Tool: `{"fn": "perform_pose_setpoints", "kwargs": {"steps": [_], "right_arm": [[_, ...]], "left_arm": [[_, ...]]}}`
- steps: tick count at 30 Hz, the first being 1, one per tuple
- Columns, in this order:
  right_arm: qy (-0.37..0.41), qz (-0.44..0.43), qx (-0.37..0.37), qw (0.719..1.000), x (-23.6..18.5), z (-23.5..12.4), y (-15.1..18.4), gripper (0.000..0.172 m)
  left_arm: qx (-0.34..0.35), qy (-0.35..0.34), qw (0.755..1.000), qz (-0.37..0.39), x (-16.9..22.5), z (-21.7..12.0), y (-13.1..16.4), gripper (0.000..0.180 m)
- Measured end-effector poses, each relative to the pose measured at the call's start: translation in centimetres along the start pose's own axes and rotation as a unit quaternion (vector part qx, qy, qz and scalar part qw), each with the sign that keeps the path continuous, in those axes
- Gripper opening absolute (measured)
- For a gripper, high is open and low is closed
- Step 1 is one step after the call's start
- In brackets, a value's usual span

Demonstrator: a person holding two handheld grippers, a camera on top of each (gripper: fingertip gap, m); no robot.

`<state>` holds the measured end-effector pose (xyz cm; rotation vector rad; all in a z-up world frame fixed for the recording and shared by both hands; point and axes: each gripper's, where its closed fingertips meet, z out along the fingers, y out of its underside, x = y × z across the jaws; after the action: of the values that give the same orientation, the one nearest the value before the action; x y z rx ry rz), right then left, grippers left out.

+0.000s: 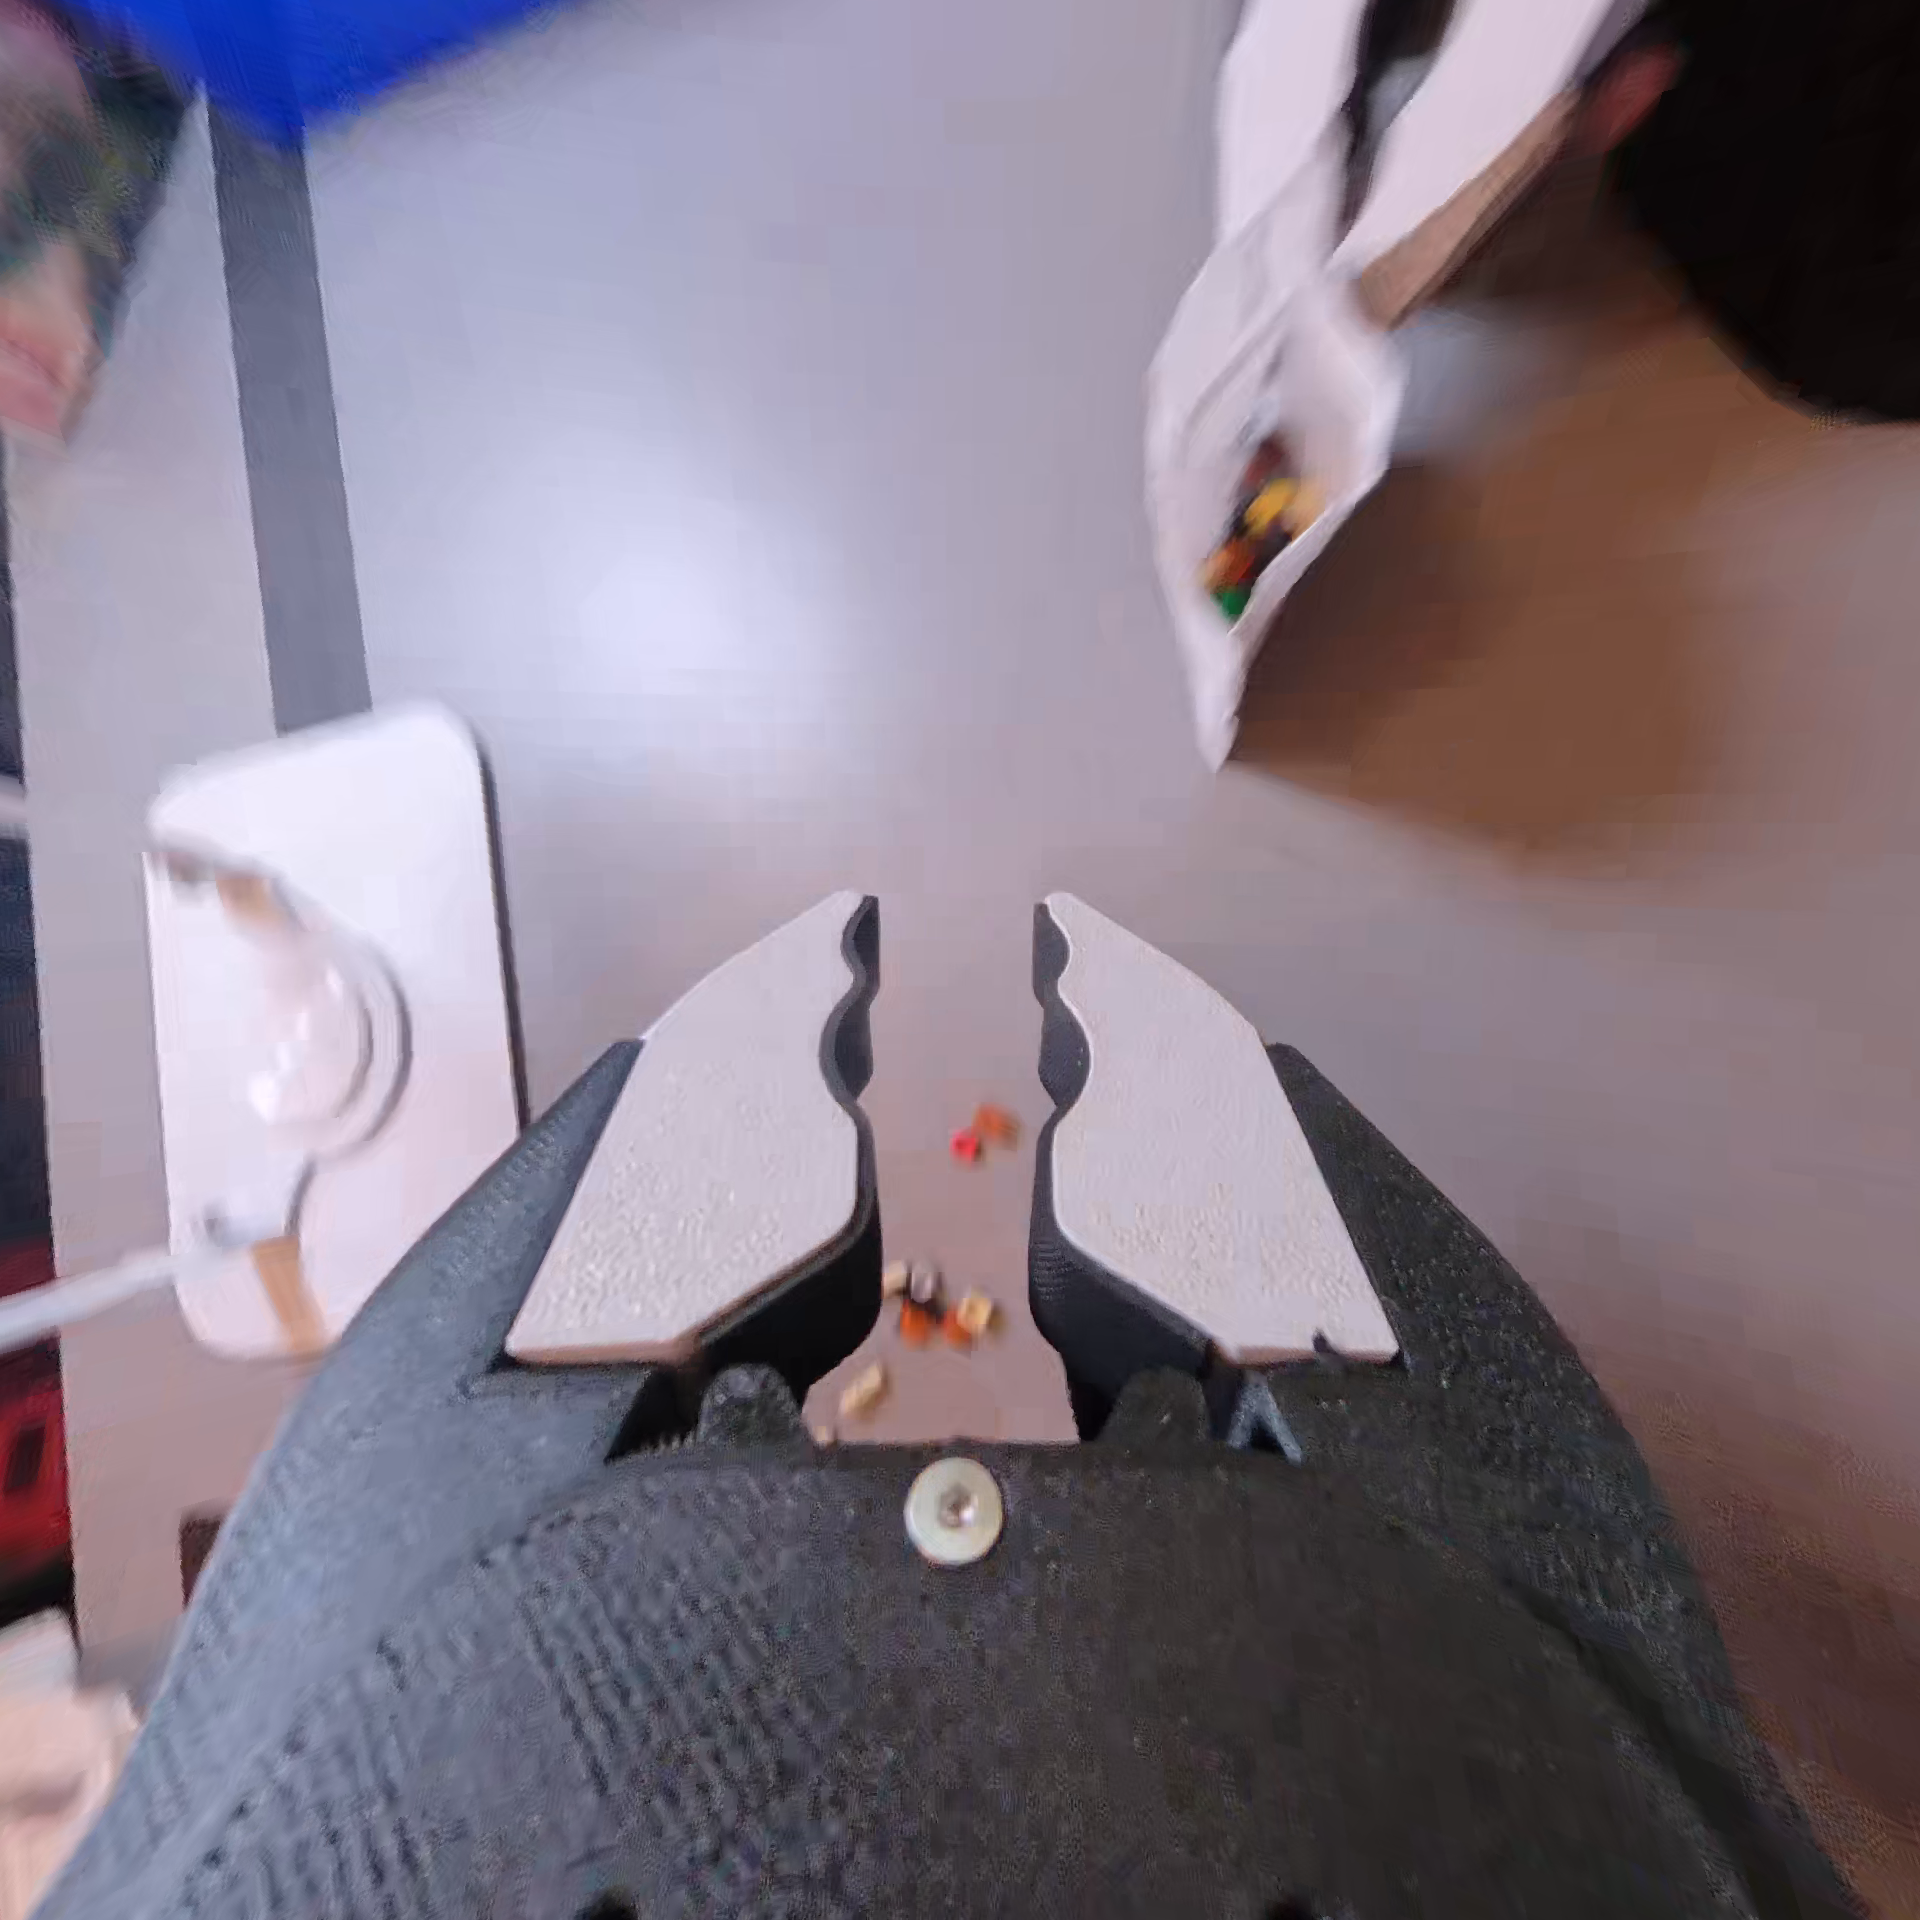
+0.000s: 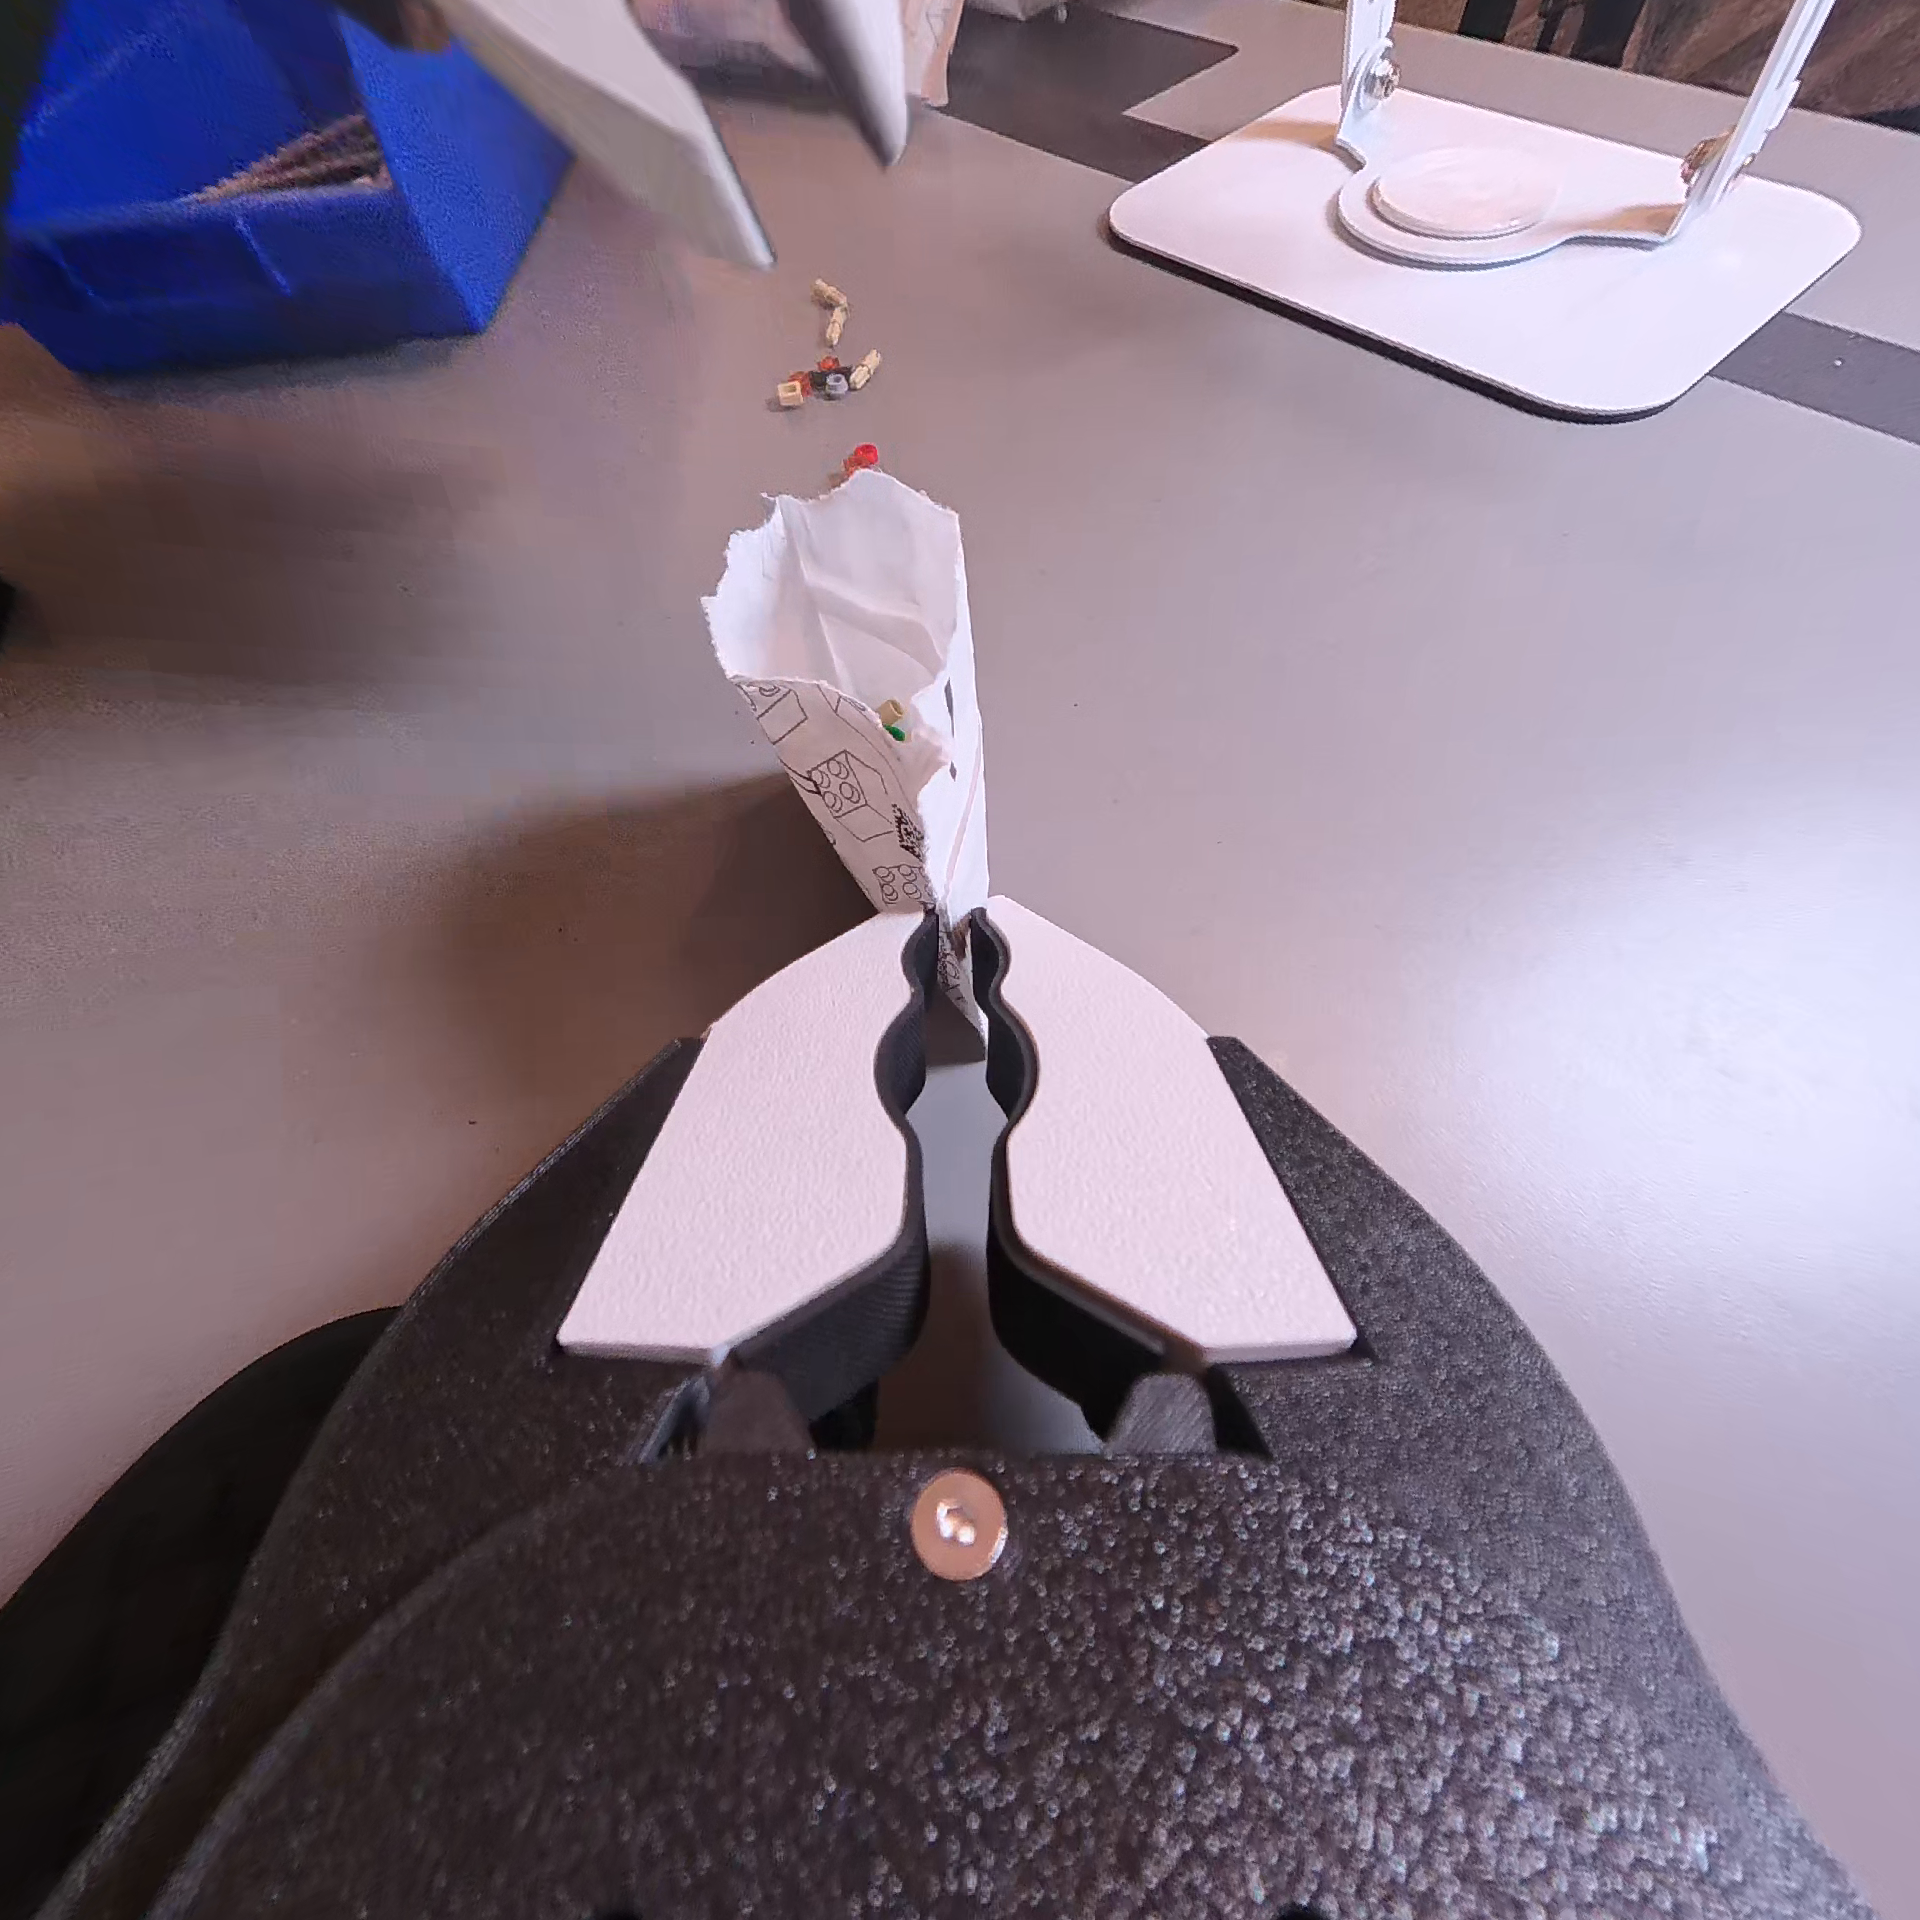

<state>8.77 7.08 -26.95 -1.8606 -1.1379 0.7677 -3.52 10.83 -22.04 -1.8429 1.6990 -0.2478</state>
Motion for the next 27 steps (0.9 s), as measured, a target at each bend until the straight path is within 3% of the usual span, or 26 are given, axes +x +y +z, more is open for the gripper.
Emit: {"fn": "perform_pose_setpoints", "kwargs": {"steps": [3, 6, 10, 21, 27], "right_arm": [[0.001, -0.005, -0.001, 1.0, -0.1, 0.0, 0.0, 0.006], [0.001, -0.003, -0.001, 1.0, 0.0, 0.0, 0.0, 0.006], [-0.001, 0.004, -0.003, 1.0, 0.1, 0.1, 0.1, 0.006], [0.0, 0.001, -0.003, 1.0, 0.0, 0.1, 0.1, 0.005], [-0.001, 0.001, -0.003, 1.0, 0.0, 0.1, 0.1, 0.006]], "left_arm": [[-0.053, 0.008, 0.994, -0.096, -1.5, 0.7, 6.1, 0.032], [-0.079, 0.035, 0.988, -0.13, -0.2, 2.4, 9.4, 0.034], [-0.056, 0.053, 0.984, -0.159, 0.7, 3.6, 9.5, 0.032], [-0.052, 0.069, 0.984, -0.157, 1.2, 4.0, 9.5, 0.009], [-0.049, 0.064, 0.985, -0.15, 1.2, 3.9, 9.7, 0.008]]}}
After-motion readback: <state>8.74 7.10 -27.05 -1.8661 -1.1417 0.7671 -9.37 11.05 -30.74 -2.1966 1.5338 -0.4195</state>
